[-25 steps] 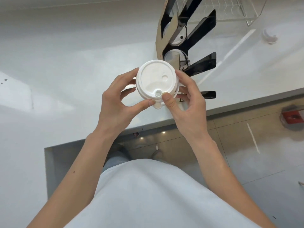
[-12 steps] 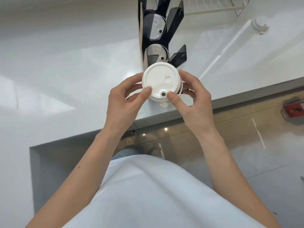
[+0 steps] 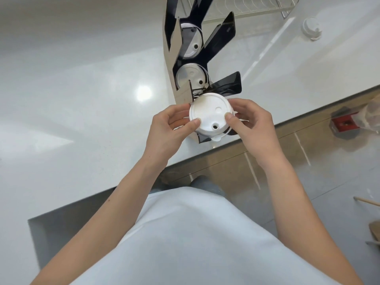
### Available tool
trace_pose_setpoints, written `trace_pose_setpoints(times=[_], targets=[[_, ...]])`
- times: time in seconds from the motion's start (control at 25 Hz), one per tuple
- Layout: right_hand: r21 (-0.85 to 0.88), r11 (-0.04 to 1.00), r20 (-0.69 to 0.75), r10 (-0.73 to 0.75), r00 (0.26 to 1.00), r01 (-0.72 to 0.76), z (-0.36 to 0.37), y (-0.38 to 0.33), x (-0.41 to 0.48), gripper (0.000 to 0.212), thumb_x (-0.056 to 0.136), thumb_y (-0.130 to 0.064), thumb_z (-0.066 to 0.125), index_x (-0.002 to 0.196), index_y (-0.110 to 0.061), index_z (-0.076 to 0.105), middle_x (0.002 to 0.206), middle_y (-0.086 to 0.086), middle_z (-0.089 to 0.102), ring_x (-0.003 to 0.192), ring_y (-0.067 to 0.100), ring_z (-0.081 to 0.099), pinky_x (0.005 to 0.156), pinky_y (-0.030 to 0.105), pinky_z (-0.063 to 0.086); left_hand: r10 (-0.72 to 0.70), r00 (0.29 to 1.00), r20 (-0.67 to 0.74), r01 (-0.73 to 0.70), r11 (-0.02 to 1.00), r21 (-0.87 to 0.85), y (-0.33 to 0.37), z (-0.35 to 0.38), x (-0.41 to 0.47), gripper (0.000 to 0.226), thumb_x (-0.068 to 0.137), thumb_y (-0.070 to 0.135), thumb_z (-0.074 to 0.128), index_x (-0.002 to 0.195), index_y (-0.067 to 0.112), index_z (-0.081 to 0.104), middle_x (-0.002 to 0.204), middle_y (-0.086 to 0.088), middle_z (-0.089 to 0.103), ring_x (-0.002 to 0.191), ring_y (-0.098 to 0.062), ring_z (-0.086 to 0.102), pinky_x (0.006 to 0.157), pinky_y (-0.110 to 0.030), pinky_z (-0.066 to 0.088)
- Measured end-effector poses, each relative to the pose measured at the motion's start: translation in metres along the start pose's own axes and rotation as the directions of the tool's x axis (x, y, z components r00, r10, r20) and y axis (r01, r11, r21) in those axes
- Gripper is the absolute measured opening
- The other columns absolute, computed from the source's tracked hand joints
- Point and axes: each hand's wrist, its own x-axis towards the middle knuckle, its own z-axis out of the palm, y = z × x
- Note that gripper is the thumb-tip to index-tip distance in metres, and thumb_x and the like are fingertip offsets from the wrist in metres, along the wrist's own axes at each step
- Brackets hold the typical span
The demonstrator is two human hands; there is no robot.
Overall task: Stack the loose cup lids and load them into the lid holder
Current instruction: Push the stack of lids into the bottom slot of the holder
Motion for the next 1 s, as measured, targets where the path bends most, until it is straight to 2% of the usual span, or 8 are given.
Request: trace_pose_setpoints(times=[0.12, 0.28, 0.4, 0.48, 0.64, 0.72, 0.8, 1.0], targets=[[0.048, 0.994, 0.022, 0.096, 0.995, -0.097, 0.003, 0.005, 0.015, 0.021, 0.093, -0.012, 0.066, 0.113, -0.019, 0.067, 0.110, -0.005, 0.072, 0.085, -0.001, 0.068, 0.069, 0.016, 0.054, -0.052, 0.999, 0.013, 0.051, 0.999, 0.018, -0.010, 0.000, 0.012, 0.034, 0.080, 0.018, 0.082, 0.110, 0.026, 0.070, 0.115, 0.005, 0.075, 0.106, -0.017, 0.072, 0.098, -0.040, 0.056], [0.046, 0.971, 0.159, 0.223, 0.962, -0.233, 0.000, 0.018, 0.044, 0.029, 0.088, -0.008, 0.071, 0.116, -0.015, 0.065, 0.113, -0.002, 0.071, 0.092, 0.004, 0.068, 0.071, 0.010, 0.050, -0.110, 0.993, -0.052, 0.113, 0.991, 0.068, -0.022, 0.004, 0.029, 0.037, 0.078, 0.020, 0.084, 0.112, 0.027, 0.069, 0.117, 0.009, 0.073, 0.101, -0.015, 0.073, 0.096, -0.041, 0.056], [0.049, 0.949, 0.278, 0.285, 0.917, -0.310, -0.003, 0.027, 0.064, 0.031, 0.087, -0.007, 0.072, 0.117, -0.012, 0.067, 0.115, -0.001, 0.072, 0.102, 0.010, 0.069, 0.086, 0.020, 0.052, -0.193, 0.971, -0.138, 0.204, 0.977, 0.068, -0.030, 0.008, 0.040, 0.045, 0.078, 0.018, 0.085, 0.120, 0.020, 0.067, 0.119, 0.008, 0.071, 0.098, -0.014, 0.074, 0.099, -0.041, 0.055], [0.011, 0.945, 0.294, 0.310, 0.904, -0.328, -0.007, 0.035, 0.077, 0.031, 0.087, -0.011, 0.073, 0.118, -0.011, 0.067, 0.115, 0.000, 0.072, 0.104, 0.010, 0.068, 0.087, 0.021, 0.051, -0.220, 0.961, -0.168, 0.235, 0.969, 0.076, -0.034, 0.014, 0.043, 0.050, 0.077, 0.022, 0.086, 0.123, 0.017, 0.067, 0.123, 0.008, 0.070, 0.101, -0.014, 0.073, 0.099, -0.042, 0.054], [0.012, 0.924, 0.328, 0.358, 0.874, -0.383, -0.001, 0.054, 0.097, 0.032, 0.085, -0.013, 0.076, 0.116, -0.008, 0.066, 0.112, 0.001, 0.070, 0.110, 0.022, 0.067, 0.101, 0.038, 0.052, -0.224, 0.944, -0.241, 0.255, 0.962, 0.102, -0.034, 0.025, 0.050, 0.037, 0.078, 0.020, 0.085, 0.112, 0.022, 0.070, 0.108, 0.019, 0.071, 0.096, -0.012, 0.073, 0.092, -0.039, 0.058], [0.002, 0.921, 0.325, 0.368, 0.871, -0.390, 0.004, 0.061, 0.103, 0.032, 0.084, -0.012, 0.077, 0.114, -0.008, 0.068, 0.113, 0.005, 0.070, 0.110, 0.026, 0.068, 0.100, 0.041, 0.053, -0.218, 0.937, -0.272, 0.258, 0.959, 0.118, -0.037, 0.028, 0.051, 0.034, 0.078, 0.018, 0.084, 0.108, 0.028, 0.069, 0.104, 0.020, 0.071, 0.096, -0.012, 0.072, 0.089, -0.038, 0.058], [-0.031, 0.925, 0.326, 0.368, 0.871, -0.379, 0.007, 0.064, 0.106, 0.032, 0.083, -0.012, 0.078, 0.113, -0.010, 0.068, 0.114, 0.008, 0.070, 0.107, 0.027, 0.069, 0.098, 0.042, 0.054, -0.217, 0.929, -0.299, 0.262, 0.957, 0.121, -0.041, 0.029, 0.053, 0.032, 0.079, 0.016, 0.083, 0.105, 0.029, 0.069, 0.104, 0.013, 0.073, 0.097, -0.013, 0.072, 0.088, -0.037, 0.058], [-0.063, 0.933, 0.331, 0.354, 0.874, -0.354, 0.011, 0.066, 0.112, 0.032, 0.080, -0.010, 0.079, 0.110, -0.014, 0.068, 0.102, -0.001, 0.070, 0.097, 0.020, 0.070, 0.096, 0.047, 0.056, -0.227, 0.921, -0.317, 0.280, 0.951, 0.131, -0.045, 0.031, 0.060, 0.031, 0.083, 0.009, 0.077, 0.107, 0.028, 0.069, 0.103, 0.007, 0.074, 0.101, -0.016, 0.071, 0.089, -0.032, 0.057]])
